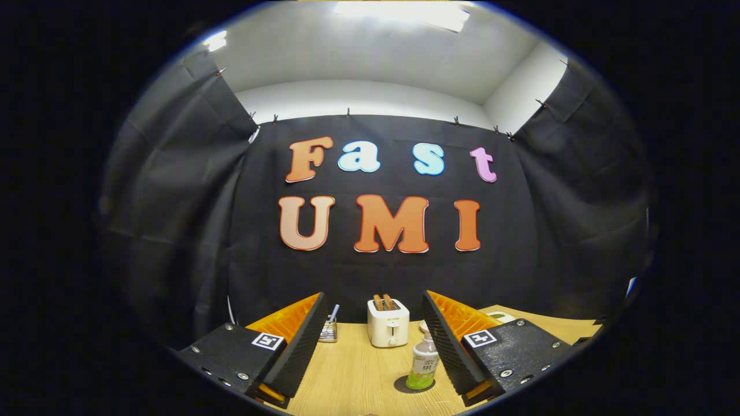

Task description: Take the bottle from table, then pour the juice into the cup, finally place the bottle on the coaster

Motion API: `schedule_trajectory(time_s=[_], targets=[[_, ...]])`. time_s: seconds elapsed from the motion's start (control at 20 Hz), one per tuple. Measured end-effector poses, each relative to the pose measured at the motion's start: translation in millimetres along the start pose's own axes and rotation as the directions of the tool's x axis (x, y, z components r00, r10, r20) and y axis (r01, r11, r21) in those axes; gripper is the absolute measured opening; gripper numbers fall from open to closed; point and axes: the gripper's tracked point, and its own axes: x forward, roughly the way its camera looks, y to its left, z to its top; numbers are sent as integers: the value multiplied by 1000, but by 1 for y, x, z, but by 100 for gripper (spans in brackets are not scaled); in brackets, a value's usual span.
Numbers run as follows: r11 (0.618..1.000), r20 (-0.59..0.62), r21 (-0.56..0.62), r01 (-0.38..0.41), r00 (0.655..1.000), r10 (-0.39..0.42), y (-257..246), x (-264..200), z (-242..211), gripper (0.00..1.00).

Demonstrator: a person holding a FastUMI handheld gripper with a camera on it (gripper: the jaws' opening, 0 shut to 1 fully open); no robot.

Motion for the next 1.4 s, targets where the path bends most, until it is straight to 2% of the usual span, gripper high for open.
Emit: schedule_trajectory(time_s=[0.3, 0.5, 0.95, 1.4], targets=[[996, 20, -11, -88, 996, 88, 44, -14, 27, 97], [994, 20, -39, -103, 994, 104, 55, -19, 32, 98], [999, -3, -33, 10, 1000, -11, 26, -20, 21, 99], [1000, -6, 19, -13, 1000, 13, 23, -23, 14, 99]])
